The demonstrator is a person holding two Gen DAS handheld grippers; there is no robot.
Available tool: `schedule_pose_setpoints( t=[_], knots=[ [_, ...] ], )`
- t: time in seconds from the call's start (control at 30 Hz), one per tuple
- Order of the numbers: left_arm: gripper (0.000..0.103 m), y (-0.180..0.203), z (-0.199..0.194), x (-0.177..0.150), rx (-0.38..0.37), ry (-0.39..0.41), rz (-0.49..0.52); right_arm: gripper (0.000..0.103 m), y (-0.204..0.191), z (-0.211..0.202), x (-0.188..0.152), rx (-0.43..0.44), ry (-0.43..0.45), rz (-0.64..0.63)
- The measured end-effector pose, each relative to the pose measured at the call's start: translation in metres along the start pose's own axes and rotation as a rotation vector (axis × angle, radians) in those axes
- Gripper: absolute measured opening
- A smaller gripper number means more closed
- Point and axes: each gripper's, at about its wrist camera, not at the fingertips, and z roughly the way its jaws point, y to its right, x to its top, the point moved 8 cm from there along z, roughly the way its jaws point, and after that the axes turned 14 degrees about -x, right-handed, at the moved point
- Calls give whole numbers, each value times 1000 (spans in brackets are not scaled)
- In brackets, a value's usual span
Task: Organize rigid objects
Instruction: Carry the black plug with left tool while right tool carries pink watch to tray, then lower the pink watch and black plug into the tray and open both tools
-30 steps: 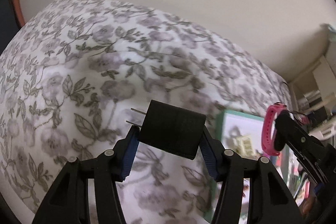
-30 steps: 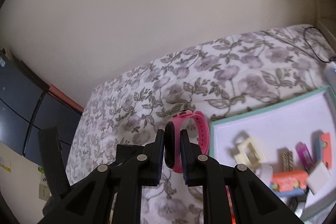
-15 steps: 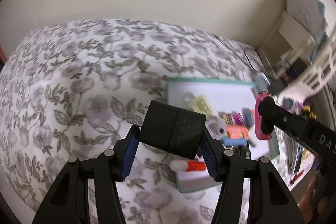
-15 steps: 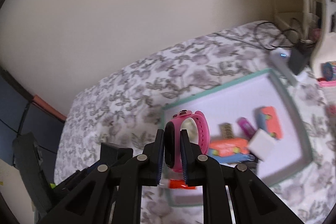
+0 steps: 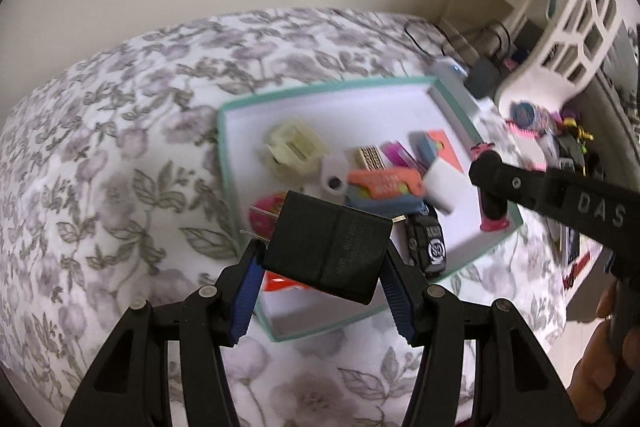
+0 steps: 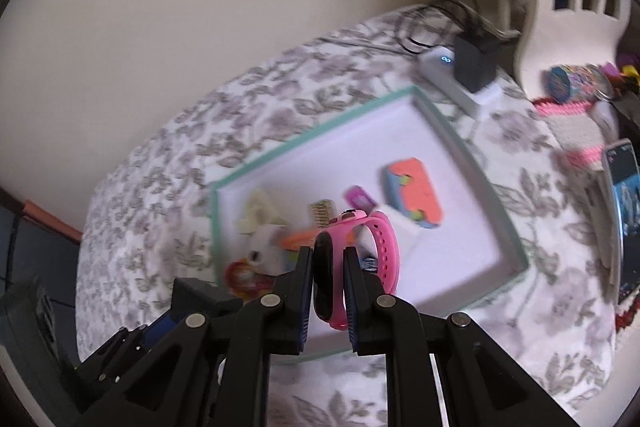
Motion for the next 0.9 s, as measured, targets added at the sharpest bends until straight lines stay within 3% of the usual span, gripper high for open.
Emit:
schedule_pose_setpoints(
  t=[0.4,0.9],
  knots=[
    [59,2,25,-11,11,-72,3,16,31,19,0,-99,-36,45],
    [60,3,28,-12,-18,-76,-16,19,33,29,-4,-116,-65,39]
  ],
)
